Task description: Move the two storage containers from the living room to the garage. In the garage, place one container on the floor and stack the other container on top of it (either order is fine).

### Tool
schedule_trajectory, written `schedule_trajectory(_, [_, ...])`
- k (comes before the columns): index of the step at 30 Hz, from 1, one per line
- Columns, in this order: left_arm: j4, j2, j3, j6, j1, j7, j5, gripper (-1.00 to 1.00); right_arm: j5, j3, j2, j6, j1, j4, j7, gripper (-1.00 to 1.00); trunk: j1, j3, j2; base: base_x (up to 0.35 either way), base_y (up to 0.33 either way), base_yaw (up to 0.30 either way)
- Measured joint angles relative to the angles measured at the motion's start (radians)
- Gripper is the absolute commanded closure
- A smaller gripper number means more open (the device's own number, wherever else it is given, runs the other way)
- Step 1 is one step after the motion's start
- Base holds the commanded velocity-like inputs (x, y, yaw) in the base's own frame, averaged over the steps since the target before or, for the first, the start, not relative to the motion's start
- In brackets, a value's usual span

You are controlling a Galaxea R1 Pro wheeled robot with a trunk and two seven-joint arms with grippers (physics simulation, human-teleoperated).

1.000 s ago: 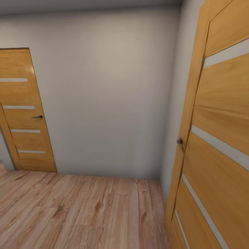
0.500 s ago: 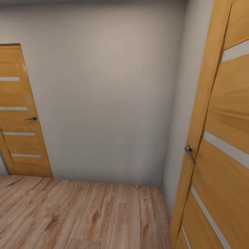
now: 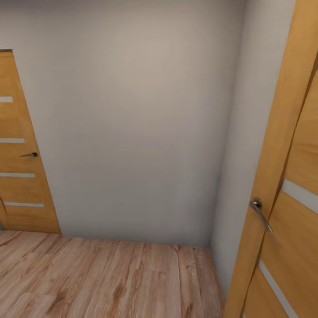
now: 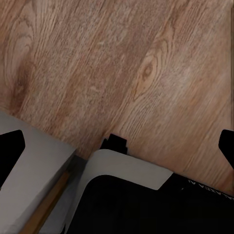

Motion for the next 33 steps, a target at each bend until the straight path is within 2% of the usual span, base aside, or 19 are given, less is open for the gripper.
schedule_trajectory(33, [0.0,0.0,0.0,0.0,0.0,0.0,0.0,-1.0,0.0,0.0,0.0,0.0,0.0,0.0,0.0,-1.0,0.0,0.0,0.0,0.34,0.0,0.0])
